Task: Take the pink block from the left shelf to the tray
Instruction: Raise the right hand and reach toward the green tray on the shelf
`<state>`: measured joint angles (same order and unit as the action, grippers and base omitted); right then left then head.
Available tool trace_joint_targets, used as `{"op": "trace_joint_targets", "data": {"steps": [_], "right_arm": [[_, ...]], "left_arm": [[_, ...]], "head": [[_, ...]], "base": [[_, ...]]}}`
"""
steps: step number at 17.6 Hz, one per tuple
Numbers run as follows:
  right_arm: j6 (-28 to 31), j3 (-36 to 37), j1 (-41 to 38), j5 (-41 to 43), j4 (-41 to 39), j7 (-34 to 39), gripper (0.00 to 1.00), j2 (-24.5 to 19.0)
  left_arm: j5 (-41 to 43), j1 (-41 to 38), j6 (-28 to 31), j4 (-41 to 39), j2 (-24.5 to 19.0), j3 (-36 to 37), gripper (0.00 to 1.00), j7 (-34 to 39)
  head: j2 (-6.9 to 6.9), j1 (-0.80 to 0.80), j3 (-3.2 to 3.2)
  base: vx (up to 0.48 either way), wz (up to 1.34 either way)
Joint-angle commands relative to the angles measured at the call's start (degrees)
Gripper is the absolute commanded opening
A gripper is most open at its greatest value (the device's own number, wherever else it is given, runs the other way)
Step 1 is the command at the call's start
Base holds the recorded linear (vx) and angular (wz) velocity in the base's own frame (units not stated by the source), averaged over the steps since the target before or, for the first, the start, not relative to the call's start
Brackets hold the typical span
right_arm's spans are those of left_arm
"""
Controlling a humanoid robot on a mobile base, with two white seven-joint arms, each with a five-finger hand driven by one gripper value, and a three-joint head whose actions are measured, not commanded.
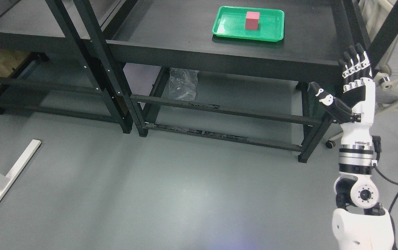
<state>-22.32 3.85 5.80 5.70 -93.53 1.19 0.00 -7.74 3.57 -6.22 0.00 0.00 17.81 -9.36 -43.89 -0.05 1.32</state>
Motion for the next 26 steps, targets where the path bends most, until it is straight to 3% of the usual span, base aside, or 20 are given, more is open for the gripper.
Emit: {"op": "trace_joint_targets", "data": {"steps": [1, 3, 5, 7, 9, 14, 18, 22, 26], "right_arm": [[3.5, 1.1, 1.6, -8.7, -0.1, -0.4, 0.99, 1.0], [6.5, 1.2, 2.8, -18.5, -0.1, -2.6, 0.99, 1.0], [6.6, 1.2, 3.6, -26.6, -0.1, -11.9, 1.0, 1.0], [6.5, 0.3, 3.5, -27.0, -0.2, -25.9, 1.0, 1.0], [6.3, -0.2, 3.6, -26.9, -0.1, -30.6, 1.0, 1.0], [6.8, 0.2, 3.0, -26.8, -0.2, -29.5, 1.0, 1.0], [6.7, -0.2, 1.9, -26.2, -0.2, -23.0, 1.0, 1.0], [7.2, -0.1, 2.2, -25.9, -0.2, -23.8, 1.0, 1.0], [11.5, -0.2, 2.0, -26.3, -0.1, -22.6, 1.0, 1.0]], "left_arm": [[0.0, 0.0, 0.1, -1.0, -1.0, -0.1, 1.0, 0.0], [0.0, -0.1, 0.0, -1.0, -1.0, 0.0, 1.0, 0.0], [0.0, -0.1, 0.0, -1.0, -1.0, 0.0, 1.0, 0.0], [0.0, 0.0, 0.0, -1.0, -1.0, -0.1, 1.0, 0.0], [0.0, 0.0, 0.1, -1.0, -1.0, -0.1, 1.0, 0.0], [0.0, 0.0, 0.1, -1.0, -1.0, -0.1, 1.0, 0.0], [0.0, 0.0, 0.1, -1.0, -1.0, -0.1, 1.0, 0.0], [0.0, 0.0, 0.0, -1.0, -1.0, -0.1, 1.0, 0.0], [0.0, 0.0, 0.1, -1.0, -1.0, 0.0, 1.0, 0.0]], "head": [[0.0, 0.0, 0.0], [0.0, 0.0, 0.0], [0.0, 0.0, 0.0], [0.0, 0.0, 0.0], [0.0, 0.0, 0.0], [0.0, 0.0, 0.0], [0.0, 0.0, 0.0], [0.0, 0.0, 0.0], [0.0, 0.0, 0.0]], "base": [[0.173, 0.17], [0.18, 0.2], [0.175, 0.18], [0.168, 0.16], [0.163, 0.14], [0.152, 0.1], [0.138, 0.06], [0.14, 0.07], [0.134, 0.06]]}}
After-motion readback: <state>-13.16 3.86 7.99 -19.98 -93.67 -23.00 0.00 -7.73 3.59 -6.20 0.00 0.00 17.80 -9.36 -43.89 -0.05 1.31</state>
